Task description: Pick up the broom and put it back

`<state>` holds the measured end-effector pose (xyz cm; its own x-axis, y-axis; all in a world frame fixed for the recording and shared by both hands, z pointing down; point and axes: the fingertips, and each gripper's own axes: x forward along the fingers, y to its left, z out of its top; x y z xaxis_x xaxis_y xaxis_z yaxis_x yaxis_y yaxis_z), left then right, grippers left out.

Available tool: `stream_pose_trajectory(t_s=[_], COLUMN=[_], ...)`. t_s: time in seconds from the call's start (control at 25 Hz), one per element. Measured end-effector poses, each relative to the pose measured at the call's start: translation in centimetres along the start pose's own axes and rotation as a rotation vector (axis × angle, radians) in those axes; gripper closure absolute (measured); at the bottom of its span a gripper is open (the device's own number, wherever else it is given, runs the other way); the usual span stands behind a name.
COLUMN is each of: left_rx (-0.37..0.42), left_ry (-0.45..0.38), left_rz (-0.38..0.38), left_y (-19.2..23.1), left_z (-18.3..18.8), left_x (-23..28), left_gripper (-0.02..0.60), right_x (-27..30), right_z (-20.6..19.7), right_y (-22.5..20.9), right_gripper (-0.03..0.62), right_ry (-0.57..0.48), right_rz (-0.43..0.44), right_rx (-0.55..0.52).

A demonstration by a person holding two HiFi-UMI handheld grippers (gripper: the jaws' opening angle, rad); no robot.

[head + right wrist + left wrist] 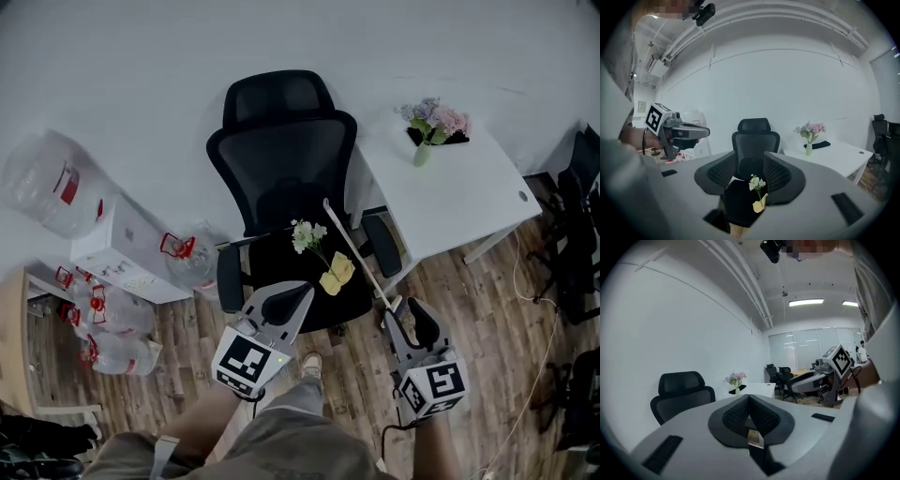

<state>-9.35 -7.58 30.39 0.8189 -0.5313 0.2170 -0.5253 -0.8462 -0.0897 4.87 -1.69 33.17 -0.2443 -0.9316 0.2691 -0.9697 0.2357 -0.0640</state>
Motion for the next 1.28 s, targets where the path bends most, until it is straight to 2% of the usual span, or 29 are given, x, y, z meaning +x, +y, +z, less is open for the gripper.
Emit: stream_pose_trajectory(t_s=[0.2, 0.4, 0.92, 1.08, 1.28], left_rx=[-0.013, -0.046, -0.095, -0.103, -0.128], left_ry=[0.027, 0.055, 0.107, 0.119, 0.163], left_rz=[-0.019, -0.010, 0.090, 0.142, 0.181], left_y=[3.8, 6.0, 10.0, 11.8, 13.3], left_z=[-1.1, -2.5, -5.9, -8.0, -12.7], left_x=[3.3, 4.8, 8.6, 10.8, 13.4], left_gripper=[0.565, 0.565, 0.565, 0.565, 0.565], right_x=[6.2, 9.7, 17.6, 21.8, 27.2], right_z=[-0.2, -0.5, -4.2, -6.4, -11.3], right_y=[-1.5, -2.5, -5.3, -6.4, -7.5], right_gripper=[0.393, 0.393, 0.393, 0.393, 0.393], right_ry=[0.039, 0.073, 0.174, 0.197, 0.239], right_rz=[-0.005, -0.001, 0.036, 0.046, 0.058], right_rx=[0.007, 0.014, 0.018, 0.019, 0.029])
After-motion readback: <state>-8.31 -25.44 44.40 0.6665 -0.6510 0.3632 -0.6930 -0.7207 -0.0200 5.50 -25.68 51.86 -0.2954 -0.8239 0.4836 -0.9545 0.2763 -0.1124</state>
